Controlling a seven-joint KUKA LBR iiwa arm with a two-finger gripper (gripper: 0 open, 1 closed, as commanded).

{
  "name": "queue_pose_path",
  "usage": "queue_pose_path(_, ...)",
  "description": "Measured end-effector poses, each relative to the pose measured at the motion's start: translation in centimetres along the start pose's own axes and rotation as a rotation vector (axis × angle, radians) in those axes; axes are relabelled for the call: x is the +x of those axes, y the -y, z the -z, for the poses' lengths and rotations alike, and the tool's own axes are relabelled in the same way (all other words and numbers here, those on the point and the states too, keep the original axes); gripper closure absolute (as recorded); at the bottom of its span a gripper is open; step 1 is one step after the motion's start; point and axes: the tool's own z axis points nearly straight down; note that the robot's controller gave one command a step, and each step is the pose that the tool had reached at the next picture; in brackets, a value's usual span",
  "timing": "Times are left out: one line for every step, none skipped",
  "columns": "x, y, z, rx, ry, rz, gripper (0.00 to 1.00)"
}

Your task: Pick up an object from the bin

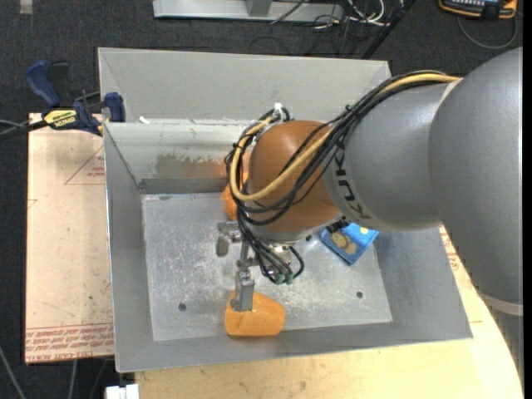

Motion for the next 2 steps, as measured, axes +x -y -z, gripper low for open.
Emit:
queue_pose_path(4.5, 0.6, -1.5, 0.000, -0.004, 0.154, 0.00)
queue_pose_path(4.0, 1.9, -0.4, -0.001, 0.000, 0.269, 0.00)
